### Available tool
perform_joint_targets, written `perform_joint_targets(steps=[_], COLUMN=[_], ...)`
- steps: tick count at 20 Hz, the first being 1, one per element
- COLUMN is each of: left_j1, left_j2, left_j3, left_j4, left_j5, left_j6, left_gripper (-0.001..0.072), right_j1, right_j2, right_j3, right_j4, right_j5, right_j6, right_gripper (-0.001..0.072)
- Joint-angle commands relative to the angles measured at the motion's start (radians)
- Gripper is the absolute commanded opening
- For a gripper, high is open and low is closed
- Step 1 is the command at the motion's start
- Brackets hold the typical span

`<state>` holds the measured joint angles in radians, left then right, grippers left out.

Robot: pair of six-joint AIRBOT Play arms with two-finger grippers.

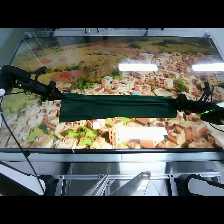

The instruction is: Fold the shirts.

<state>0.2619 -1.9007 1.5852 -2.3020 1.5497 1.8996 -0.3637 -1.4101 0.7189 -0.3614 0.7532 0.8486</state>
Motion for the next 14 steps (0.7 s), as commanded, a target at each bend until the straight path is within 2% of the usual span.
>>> perform_joint_targets(steps=[1,5,6,7,8,9,10,11,12,13,14], left_j1=[-0.016,-0.028,-0.028,-0.027,-0.027,-0.027,-0.025,-0.020,-0.020,-0.020,-0.020], left_j2=[-0.157,-0.217,-0.217,-0.217,-0.217,-0.217,-0.216,-0.205,-0.190,-0.177,-0.160], left_j3=[0.130,0.199,0.209,0.227,0.251,0.282,0.322,0.354,0.378,0.402,0.423], left_j4=[-0.002,-0.003,-0.003,-0.003,-0.003,-0.003,-0.003,-0.003,-0.002,-0.003,-0.003], left_j5=[0.039,0.096,0.105,0.135,0.173,0.209,0.243,0.234,0.224,0.225,0.226], left_j6=[-0.001,-0.006,-0.027,-0.036,-0.048,-0.076,-0.097,-0.113,-0.125,-0.136,-0.137], left_gripper=[0.0024,0.0026,0.0053,0.0314,0.0554,0.0720,0.0716,0.0716,0.0715,0.0715,0.0715], right_j1=[0.018,0.018,0.018,0.014,0.003,-0.016,-0.040,-0.064,-0.084,-0.098,-0.100], right_j2=[-0.076,-0.080,-0.080,-0.079,-0.077,-0.071,-0.064,-0.059,-0.061,-0.066,-0.077], right_j3=[0.011,0.012,0.014,0.026,0.052,0.090,0.140,0.190,0.241,0.275,0.294], right_j4=[0.007,0.007,0.006,-0.006,-0.046,-0.104,-0.182,-0.261,-0.352,-0.425,-0.456], right_j5=[-0.055,-0.057,-0.048,-0.017,0.044,0.123,0.198,0.241,0.261,0.269,0.269], right_j6=[-0.084,-0.128,-0.129,-0.132,-0.129,-0.099,-0.031,0.058,0.163,0.238,0.271], right_gripper=[0.0020,0.0020,0.0085,0.0303,0.0375,0.0375,0.0378,0.0460,0.0602,0.0622,0.0622])
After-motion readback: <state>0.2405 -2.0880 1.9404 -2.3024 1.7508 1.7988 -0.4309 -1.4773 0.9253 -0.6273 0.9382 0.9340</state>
